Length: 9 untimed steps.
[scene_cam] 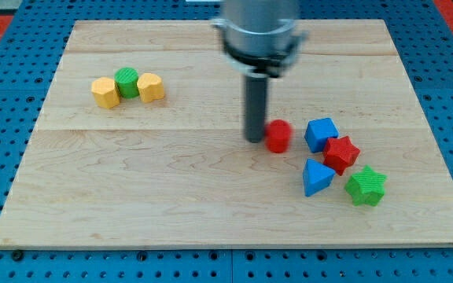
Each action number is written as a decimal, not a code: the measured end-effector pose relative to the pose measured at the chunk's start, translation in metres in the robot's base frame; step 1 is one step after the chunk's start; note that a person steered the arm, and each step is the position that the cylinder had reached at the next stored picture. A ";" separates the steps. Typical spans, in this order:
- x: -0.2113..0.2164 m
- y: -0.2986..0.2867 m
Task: Make a triangle with yellow blocks and green circle
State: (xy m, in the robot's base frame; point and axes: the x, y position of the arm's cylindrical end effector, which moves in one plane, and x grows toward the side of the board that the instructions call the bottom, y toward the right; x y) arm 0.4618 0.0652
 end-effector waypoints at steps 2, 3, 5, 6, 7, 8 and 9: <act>-0.008 -0.041; -0.009 -0.178; -0.081 -0.328; -0.091 -0.255; -0.077 -0.182; -0.053 -0.093; -0.049 -0.159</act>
State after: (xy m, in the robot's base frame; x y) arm 0.4127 -0.0941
